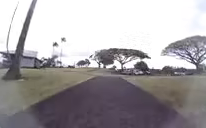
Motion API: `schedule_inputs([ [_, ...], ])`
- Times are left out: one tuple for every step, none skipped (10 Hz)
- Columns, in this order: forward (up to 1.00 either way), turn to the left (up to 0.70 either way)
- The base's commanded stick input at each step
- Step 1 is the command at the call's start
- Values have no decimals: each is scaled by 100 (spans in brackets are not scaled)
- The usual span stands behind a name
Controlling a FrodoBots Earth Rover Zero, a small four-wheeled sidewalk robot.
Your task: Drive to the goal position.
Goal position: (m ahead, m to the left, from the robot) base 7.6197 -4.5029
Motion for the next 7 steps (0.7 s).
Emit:
schedule_inputs([
  [85, -24],
  [85, -7],
  [85, -1],
  [85, 0],
  [85, 0],
  [85, 0],
  [85, 0],
])
